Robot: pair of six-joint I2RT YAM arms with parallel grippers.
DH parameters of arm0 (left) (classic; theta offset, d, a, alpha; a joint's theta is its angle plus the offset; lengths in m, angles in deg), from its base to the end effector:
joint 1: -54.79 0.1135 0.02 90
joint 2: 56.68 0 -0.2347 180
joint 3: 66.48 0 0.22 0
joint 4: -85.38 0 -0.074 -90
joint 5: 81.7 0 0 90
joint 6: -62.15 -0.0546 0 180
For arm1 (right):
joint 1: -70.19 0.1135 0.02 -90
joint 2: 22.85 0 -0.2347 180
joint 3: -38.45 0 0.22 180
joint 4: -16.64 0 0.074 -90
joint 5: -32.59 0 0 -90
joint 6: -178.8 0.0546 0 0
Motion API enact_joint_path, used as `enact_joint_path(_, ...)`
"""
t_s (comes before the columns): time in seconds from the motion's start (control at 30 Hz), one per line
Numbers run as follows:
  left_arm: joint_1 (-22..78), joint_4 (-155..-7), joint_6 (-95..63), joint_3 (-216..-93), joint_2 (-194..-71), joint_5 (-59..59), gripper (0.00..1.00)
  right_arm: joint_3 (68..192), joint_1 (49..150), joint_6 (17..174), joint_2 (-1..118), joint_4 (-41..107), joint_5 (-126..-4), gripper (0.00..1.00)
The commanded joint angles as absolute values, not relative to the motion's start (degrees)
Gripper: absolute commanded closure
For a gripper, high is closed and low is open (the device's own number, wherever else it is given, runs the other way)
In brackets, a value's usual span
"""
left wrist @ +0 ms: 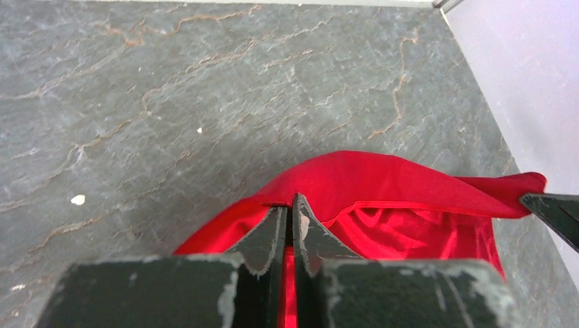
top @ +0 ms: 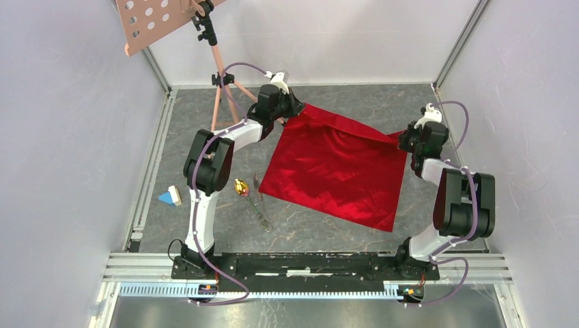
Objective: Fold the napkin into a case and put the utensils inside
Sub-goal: Fold and flatten the napkin at the center of the board.
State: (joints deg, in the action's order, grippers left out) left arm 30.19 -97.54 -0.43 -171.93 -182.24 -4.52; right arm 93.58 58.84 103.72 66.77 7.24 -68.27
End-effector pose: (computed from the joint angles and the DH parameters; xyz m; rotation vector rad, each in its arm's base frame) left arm 0.4356 -0.2128 0.1912 0.1131 1.9456 -0.8241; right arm 0.3112 -0.0520 0.1695 0.3374 1.9792 0.2301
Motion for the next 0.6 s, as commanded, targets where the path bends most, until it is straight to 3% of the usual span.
enact_joint_path(0.0,30.33,-101.03,1.48,-174.71,-183.28,-7.01,0.98,101.56,58.96,101.61,70.22,10.77,-65.54,0.99)
enact_joint_path(0.57,29.74,-102.78,8.9,-176.2,-186.53,-9.39,0.98,126.11,58.62,93.23,82.59,22.27,-60.28,1.0)
